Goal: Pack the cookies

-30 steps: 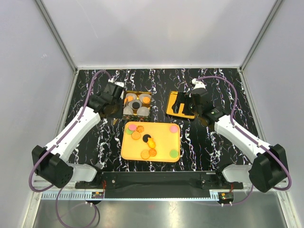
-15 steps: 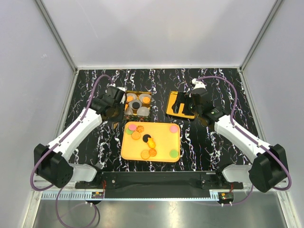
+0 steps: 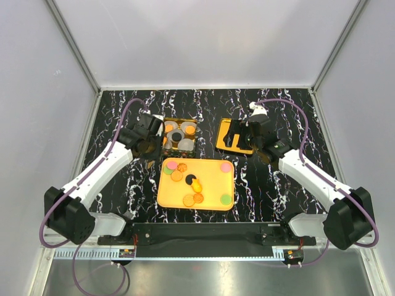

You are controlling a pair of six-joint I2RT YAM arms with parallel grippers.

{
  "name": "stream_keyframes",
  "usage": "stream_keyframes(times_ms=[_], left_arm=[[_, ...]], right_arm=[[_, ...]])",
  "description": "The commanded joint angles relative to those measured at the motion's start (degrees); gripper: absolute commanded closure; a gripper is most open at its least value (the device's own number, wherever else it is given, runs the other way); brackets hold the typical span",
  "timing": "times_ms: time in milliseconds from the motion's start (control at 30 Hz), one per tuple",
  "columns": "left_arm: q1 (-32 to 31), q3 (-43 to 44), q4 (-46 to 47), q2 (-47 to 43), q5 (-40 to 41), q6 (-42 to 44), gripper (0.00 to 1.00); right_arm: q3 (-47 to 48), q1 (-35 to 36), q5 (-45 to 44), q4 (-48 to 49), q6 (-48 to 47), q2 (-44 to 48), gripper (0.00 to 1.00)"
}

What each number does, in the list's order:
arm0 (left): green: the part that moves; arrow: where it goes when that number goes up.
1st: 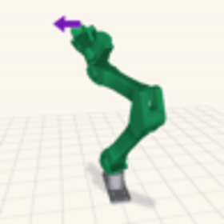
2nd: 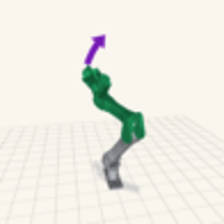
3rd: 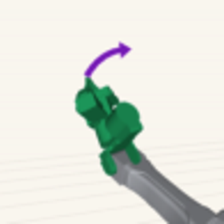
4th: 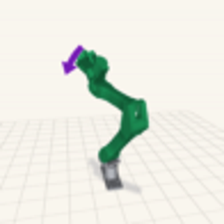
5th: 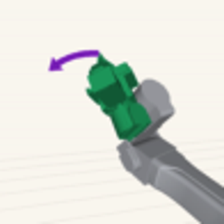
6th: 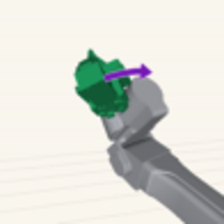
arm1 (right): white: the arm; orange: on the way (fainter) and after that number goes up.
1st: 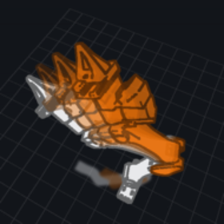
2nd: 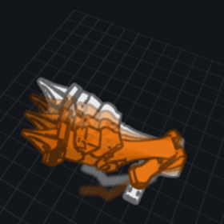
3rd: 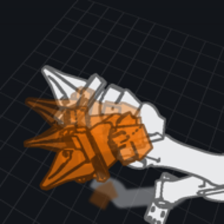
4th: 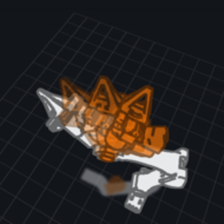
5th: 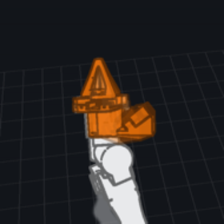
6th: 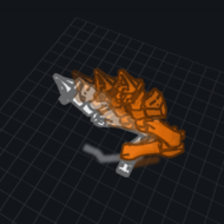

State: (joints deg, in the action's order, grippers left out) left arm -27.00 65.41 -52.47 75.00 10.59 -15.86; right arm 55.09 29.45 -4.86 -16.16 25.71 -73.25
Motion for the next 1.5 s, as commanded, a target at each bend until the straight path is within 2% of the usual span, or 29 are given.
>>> stream_keyframes(times_ms=[0,367,767,900,1133,1300,1467], left_arm=[[0.20,0.60,2.20,-2.49,-0.66,1.00,0.56],[0.20,2.62,1.32,-2.84,-0.57,1.18,0.54],[-1.03,9.12,-1.41,-4.43,-4.00,2.15,0.55],[-3.57,10.00,-2.20,-4.51,-3.65,1.53,0.55],[-12.54,10.09,-1.67,-3.64,-2.33,-1.72,0.55],[-20.09,9.48,1.13,-0.74,-2.59,-4.18,0.55],[-24.84,8.95,4.56,4.71,-4.17,-5.76,0.55]], right_arm=[[2.04,0.08,0.03,1.84,-0.23,1.01,0.00],[1.95,0.08,-0.24,1.84,-0.23,1.10,0.00],[1.95,0.08,-0.41,1.93,-0.31,0.66,0.00],[2.13,0.08,-0.76,1.84,-0.32,0.48,0.00],[2.30,0.08,-1.20,1.66,-0.58,0.30,0.00],[2.56,0.08,-1.99,1.22,-0.75,0.39,0.00],[2.56,-0.01,-3.04,0.78,-0.84,1.36,0.00]])
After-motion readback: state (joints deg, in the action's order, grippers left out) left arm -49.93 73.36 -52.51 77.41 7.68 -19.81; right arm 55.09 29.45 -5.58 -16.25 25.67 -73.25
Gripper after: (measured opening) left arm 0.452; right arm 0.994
